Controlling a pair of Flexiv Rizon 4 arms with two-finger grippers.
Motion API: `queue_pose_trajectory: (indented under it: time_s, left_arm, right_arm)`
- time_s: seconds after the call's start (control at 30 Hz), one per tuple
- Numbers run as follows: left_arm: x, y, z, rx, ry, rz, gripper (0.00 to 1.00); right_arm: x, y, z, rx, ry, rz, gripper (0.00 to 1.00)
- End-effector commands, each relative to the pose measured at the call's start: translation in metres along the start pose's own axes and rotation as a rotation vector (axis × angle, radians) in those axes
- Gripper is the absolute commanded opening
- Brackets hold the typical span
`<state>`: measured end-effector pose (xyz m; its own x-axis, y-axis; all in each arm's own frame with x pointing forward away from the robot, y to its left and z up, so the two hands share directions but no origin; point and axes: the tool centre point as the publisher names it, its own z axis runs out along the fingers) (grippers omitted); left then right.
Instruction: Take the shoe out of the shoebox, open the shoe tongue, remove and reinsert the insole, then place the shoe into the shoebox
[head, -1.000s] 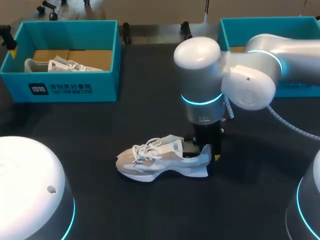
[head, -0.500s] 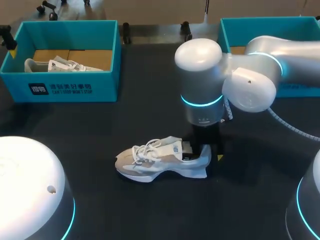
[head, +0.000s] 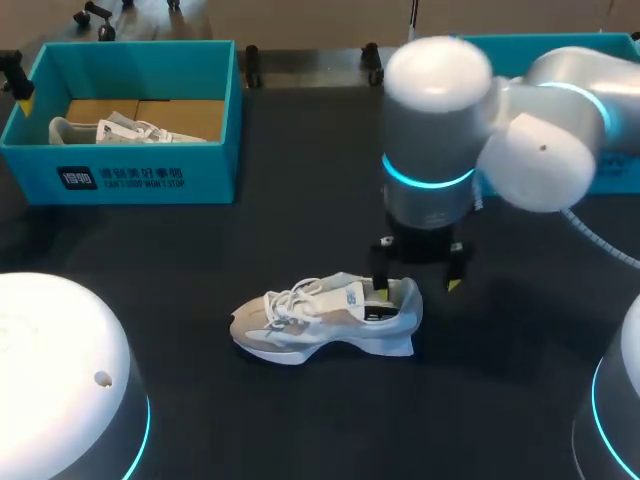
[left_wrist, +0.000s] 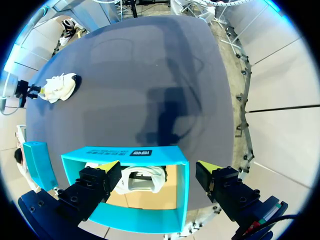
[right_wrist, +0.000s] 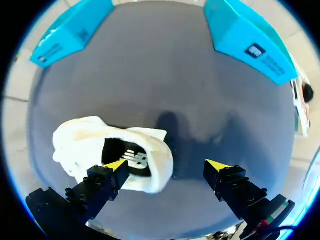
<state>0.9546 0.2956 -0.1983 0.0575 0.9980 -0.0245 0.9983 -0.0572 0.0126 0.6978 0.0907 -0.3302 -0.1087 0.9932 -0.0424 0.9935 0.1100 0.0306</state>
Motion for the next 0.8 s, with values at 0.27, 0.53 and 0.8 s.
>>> queue_pose_trajectory:
  time_s: [0.27, 0.53, 0.8]
  left_arm:
    - [0.0, -0.001, 0.0, -0.003, 0.001, 0.001, 1.0]
    - [0.0, -0.001, 0.0, -0.003, 0.001, 0.001, 1.0]
    - [0.0, -0.001, 0.0, -0.003, 0.001, 0.001, 1.0]
  right_arm:
    - [-0.042, -0.011, -0.019, -0.114, 0.381, -0.258, 1.0]
    - [-0.056, -0.016, -0.023, -0.214, 0.472, -0.388, 1.0]
    - [-0.083, -0.029, -0.027, -0.494, 0.644, -0.946, 1.0]
